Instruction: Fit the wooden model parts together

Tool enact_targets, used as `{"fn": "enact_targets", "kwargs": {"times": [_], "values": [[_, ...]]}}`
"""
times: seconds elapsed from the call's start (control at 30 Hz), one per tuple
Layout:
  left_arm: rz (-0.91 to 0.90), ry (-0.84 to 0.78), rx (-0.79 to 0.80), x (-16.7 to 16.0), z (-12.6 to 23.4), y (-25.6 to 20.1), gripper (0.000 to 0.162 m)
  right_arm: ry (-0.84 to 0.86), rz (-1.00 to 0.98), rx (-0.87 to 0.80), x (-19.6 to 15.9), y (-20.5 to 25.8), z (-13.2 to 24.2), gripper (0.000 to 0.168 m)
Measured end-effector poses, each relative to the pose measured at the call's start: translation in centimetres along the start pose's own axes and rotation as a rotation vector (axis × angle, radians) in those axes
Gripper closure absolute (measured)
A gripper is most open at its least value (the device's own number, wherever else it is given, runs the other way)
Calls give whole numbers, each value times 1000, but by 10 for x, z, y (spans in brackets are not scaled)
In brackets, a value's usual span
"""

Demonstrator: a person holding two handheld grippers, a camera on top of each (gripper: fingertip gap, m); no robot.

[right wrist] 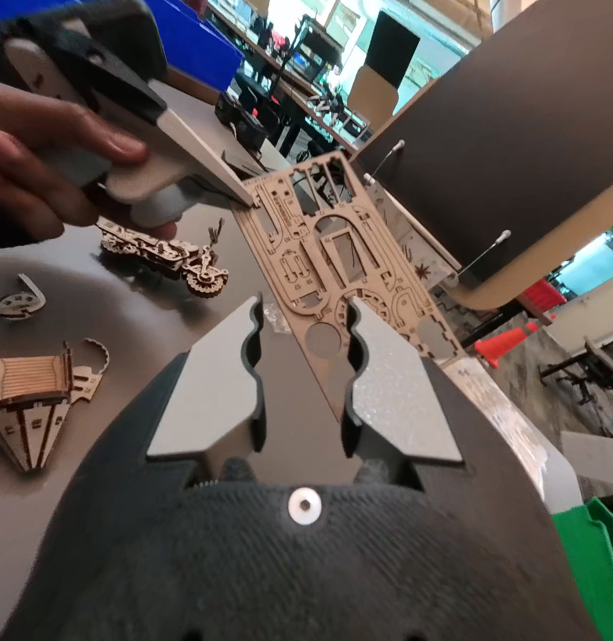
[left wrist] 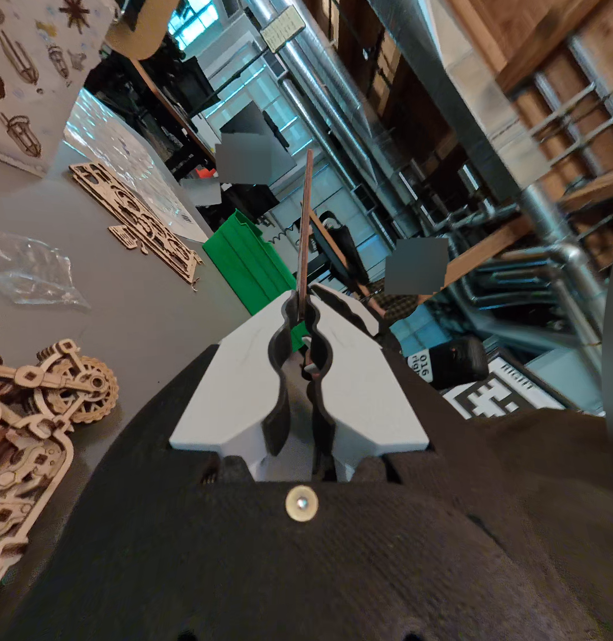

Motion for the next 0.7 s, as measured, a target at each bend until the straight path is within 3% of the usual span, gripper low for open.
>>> {"fn": "enact_targets", "kwargs": {"times": [0.07, 0.2, 0.4, 0.57, 0.7], "values": [[-64, 32, 6, -3, -3, -5, 161, 30, 0, 11, -4, 2, -2, 118], [-122, 52, 21, -7, -5, -9, 161, 54, 49, -10, -6, 3, -3, 132], [-171, 55, 38, -5, -5, -9, 161, 77, -12, 46, -7, 6, -2, 137], [-281, 70, 65, -3, -5, -12, 160, 64, -209, 184, -5, 12, -1, 168], [-274, 64, 63, -4, -5, -14, 160, 98, -177, 150, -8, 9, -2, 160]]}}
Point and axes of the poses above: each gripper's, where its closed fingertips meet, z back along the fingers, x out of its top, y = z × x across the jaws, the point moved 5 cm from there along z, back along the fingers, and after that the axes turned 8 degrees about -z, right-handed, at the moved point
